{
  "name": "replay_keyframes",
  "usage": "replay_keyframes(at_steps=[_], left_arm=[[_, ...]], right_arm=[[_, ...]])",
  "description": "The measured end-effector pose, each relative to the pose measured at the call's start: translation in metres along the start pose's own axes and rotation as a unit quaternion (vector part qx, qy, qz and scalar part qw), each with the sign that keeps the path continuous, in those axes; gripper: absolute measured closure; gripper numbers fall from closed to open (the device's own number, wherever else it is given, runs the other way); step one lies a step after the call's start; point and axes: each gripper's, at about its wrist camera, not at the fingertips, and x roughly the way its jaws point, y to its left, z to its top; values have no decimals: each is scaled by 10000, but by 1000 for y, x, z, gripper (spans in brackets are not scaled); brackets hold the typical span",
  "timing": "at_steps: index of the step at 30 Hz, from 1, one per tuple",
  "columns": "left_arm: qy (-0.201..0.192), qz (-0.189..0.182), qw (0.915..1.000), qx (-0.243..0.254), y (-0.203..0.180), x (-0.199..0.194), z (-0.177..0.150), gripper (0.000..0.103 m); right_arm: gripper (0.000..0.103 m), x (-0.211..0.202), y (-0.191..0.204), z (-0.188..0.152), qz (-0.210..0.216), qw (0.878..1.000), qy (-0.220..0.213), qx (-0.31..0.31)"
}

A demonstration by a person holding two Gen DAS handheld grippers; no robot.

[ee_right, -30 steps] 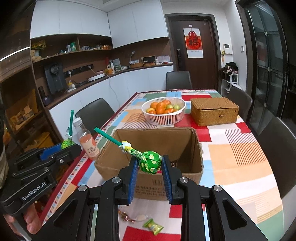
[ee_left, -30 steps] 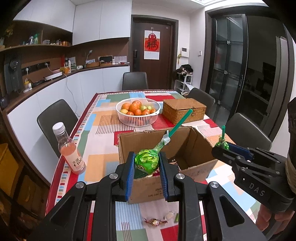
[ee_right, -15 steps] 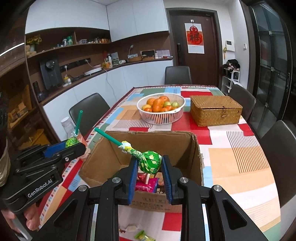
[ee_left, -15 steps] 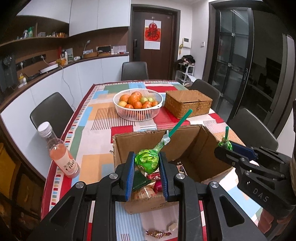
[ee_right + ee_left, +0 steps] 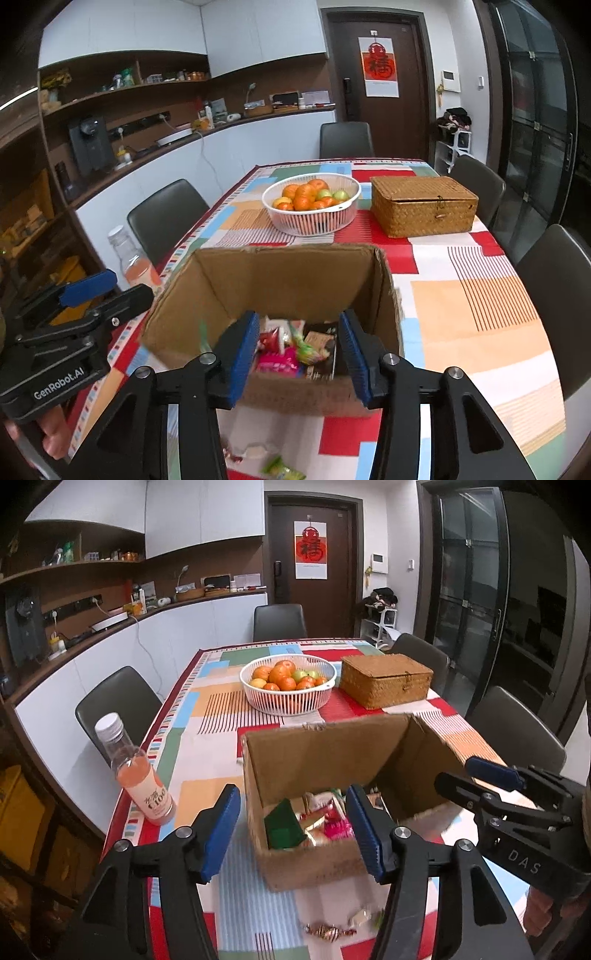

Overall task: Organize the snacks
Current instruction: 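Open both grippers to release the lollipops into the box, then grasp gold-wrapped candy with left gripper while right gripper grasps green-yellow packet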

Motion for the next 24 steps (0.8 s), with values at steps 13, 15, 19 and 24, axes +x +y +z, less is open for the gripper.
replay_keyframes(at_steps=[13, 15, 19, 24], left_arm=[[389, -208, 9990, -73, -3, -19, -55, 44], [488, -230, 9985, -99, -3, -18, -65, 45], [709, -269, 9970, -120, -4, -16, -85, 45], [1025, -392, 9938, -165, -6, -6, -108, 45]], right_arm=[[57, -21, 19, -45, 175, 9985, 274, -439], [57, -22, 19, -52, 170, 9984, 330, -426], [57, -22, 18, -66, 204, 9980, 452, -400], [57, -17, 21, -87, 235, 9959, 721, -501]])
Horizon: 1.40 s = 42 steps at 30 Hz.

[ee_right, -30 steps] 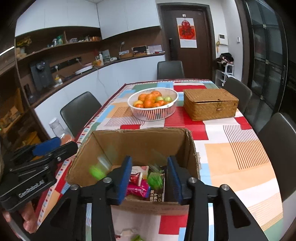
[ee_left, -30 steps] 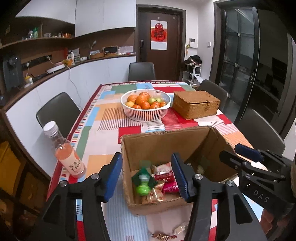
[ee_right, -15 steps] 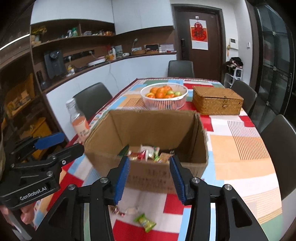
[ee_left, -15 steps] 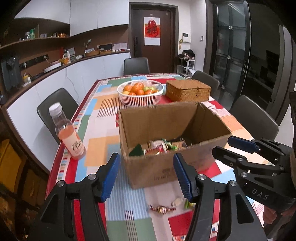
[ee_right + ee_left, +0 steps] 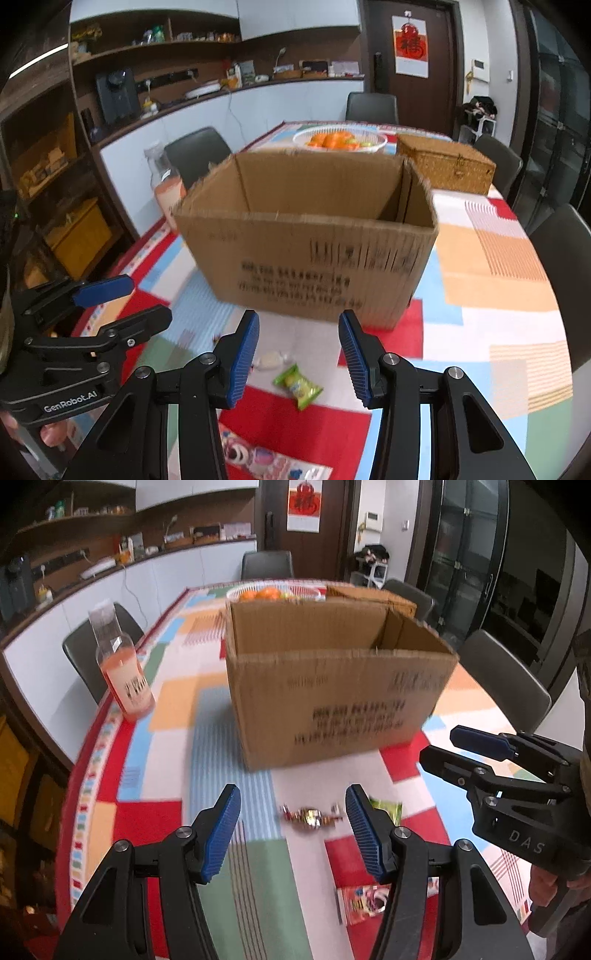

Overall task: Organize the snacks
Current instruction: 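Grasp gold-wrapped candy with left gripper while right gripper grasps green-yellow packet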

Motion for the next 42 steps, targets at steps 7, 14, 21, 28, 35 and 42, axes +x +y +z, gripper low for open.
replay_keyframes(at_steps=[7, 14, 21, 28, 35, 42], left_arm=[[317, -25, 9995, 33, -3, 21, -24, 45], [511, -68, 9987, 54, -2, 42, -32, 45], [774, -275, 9965, -123, -1, 68, -28, 53], [951, -431, 9936, -428, 3, 87, -21, 57], [1110, -446, 9908, -632, 7, 105, -18, 64], [1162, -435, 9901, -655, 9, 112, -15, 65]], right_arm=[[57, 16, 4, -27, 52, 9991, 409, -98], [57, 33, 2, -44, 80, 9968, 784, -138], [57, 47, -3, -50, 63, 9950, 983, -137], [57, 61, -10, -54, 48, 9929, 1178, -146], [58, 75, -8, -54, 104, 9914, 1293, -190], [63, 87, -5, -53, 142, 9902, 1373, -197]])
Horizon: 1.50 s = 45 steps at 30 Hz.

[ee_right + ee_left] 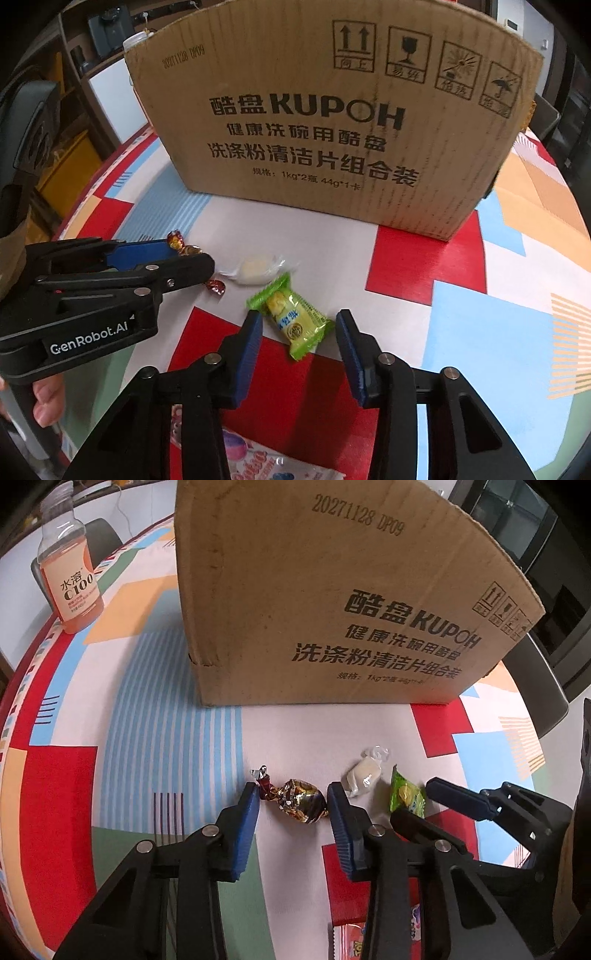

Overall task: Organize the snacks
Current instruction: 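Grasp gold-wrapped candy with left gripper while right gripper grasps green-yellow packet, then carry the gold candy and green-yellow packet over the cardboard box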

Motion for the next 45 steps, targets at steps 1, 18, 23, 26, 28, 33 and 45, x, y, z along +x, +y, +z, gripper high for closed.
replay_keyframes(at_steps=[1, 18, 23, 26, 28, 33, 45], left_arm=[[2, -1, 10000, 9, 0, 0, 0, 65], [98, -50, 9996, 250, 2, -2, -6, 80], [123, -85, 9996, 253, 4, -1, -2, 80], [110, -31, 9994, 341, 2, 0, -3, 79], [82, 27, 9989, 461, -1, 0, -3, 80], [53, -9, 9992, 407, -2, 1, -2, 81], [40, -65, 9994, 344, 0, 0, 0, 81]], right_arm=[[64, 2, 0, 0, 5, 10000, 11, 10], [60, 11, 12, 14, 30, 9996, -149, -229], [54, 19, 18, 21, -27, 9994, -87, -339], [46, 20, 18, 24, -95, 9994, -68, -333], [43, 17, 17, 24, -115, 9992, -110, -370], [43, 19, 18, 28, -230, 9978, -101, -615], [80, 36, 27, 37, 10, 9965, 168, -814]])
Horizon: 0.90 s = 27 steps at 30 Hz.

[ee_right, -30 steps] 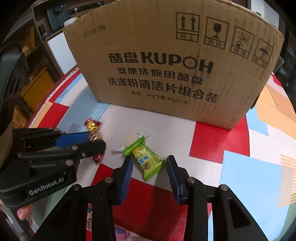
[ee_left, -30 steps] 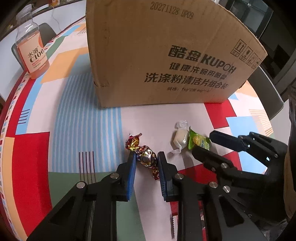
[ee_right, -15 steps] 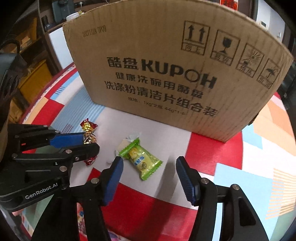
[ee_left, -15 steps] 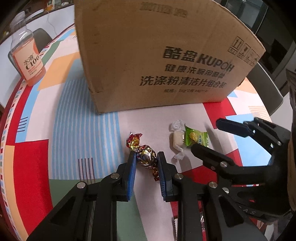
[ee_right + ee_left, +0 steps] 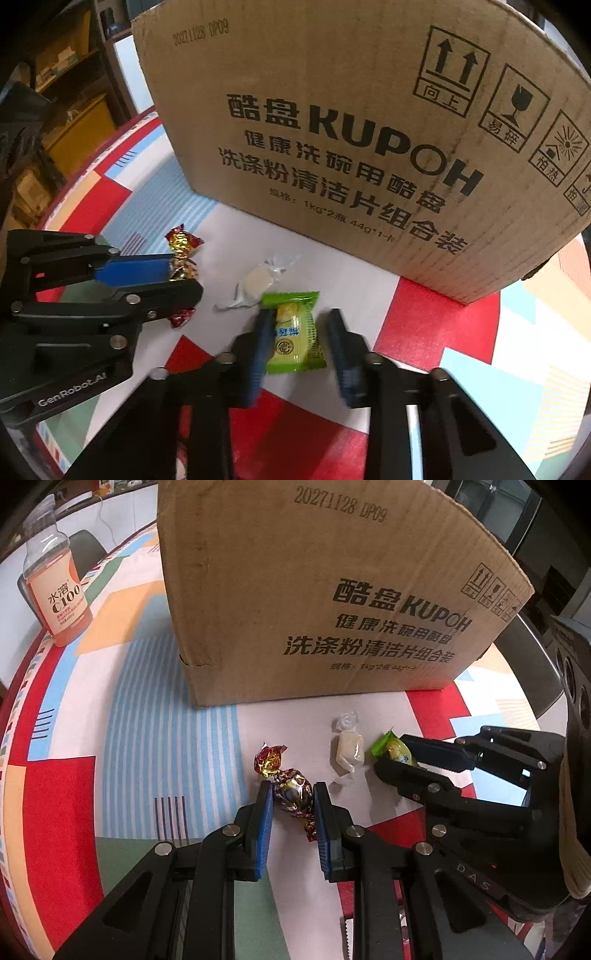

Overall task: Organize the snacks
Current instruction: 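Carry the gold candy and green-yellow packet over the cardboard box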

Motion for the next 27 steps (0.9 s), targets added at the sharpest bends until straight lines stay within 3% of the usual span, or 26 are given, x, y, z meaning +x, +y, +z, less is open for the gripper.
replay_keyframes(at_steps=[13, 27], left_arm=[[-559, 104, 9982, 212, -18, -50, -7, 81], [-1441, 183, 9885, 428, -33, -122, 11, 81]], right_arm=[[81, -41, -1, -16, -20, 9980, -468, 421], [81, -124, -9, -8, -124, 9851, -1530, 780]])
